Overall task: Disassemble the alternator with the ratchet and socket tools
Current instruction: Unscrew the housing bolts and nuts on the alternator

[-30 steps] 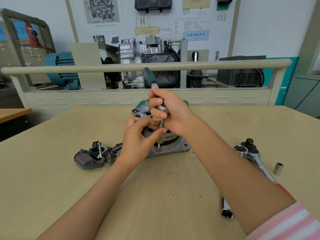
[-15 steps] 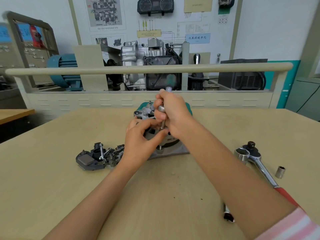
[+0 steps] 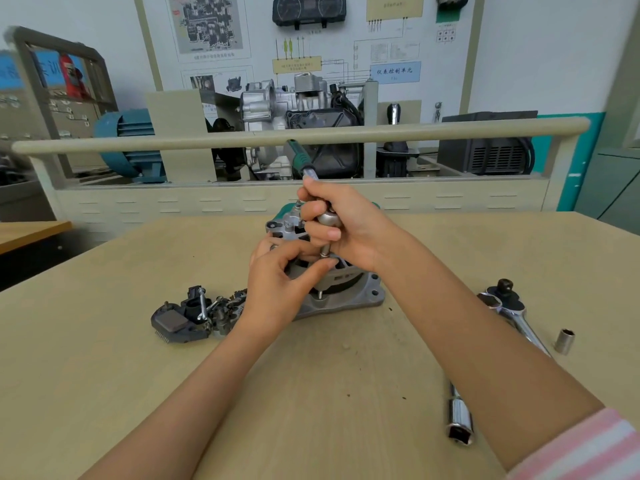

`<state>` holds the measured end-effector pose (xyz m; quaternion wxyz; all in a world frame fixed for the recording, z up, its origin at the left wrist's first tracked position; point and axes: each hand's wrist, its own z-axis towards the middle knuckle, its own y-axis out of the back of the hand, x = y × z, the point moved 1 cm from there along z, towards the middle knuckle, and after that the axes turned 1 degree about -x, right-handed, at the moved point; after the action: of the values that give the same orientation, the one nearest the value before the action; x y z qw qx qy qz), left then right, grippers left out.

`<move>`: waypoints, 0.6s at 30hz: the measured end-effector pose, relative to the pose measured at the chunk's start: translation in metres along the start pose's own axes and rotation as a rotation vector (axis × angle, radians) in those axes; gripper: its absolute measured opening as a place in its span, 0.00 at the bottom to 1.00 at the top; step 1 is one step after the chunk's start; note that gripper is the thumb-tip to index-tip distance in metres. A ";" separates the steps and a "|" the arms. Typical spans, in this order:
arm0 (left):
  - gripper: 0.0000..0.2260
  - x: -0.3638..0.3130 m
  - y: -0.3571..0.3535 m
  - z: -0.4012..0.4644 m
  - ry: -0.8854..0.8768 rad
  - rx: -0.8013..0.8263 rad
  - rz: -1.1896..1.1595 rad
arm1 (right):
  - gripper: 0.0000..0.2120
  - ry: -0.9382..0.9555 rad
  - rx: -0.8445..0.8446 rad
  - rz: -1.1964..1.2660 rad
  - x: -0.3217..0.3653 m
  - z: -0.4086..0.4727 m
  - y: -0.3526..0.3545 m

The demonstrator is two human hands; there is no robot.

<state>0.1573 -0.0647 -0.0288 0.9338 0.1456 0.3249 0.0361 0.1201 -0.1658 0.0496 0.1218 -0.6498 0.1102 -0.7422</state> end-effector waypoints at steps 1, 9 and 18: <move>0.08 0.000 0.000 0.000 0.003 -0.006 0.000 | 0.13 0.042 -0.087 0.002 -0.002 -0.001 -0.005; 0.10 -0.004 -0.001 -0.001 0.058 -0.001 -0.012 | 0.12 0.321 -0.649 0.245 -0.023 -0.006 -0.028; 0.04 -0.002 0.000 -0.001 0.010 -0.007 -0.040 | 0.15 0.071 -0.422 -0.034 -0.007 -0.001 -0.015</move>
<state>0.1546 -0.0646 -0.0286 0.9332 0.1356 0.3322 0.0195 0.1197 -0.1497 0.0476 -0.0335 -0.6360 0.2561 -0.7272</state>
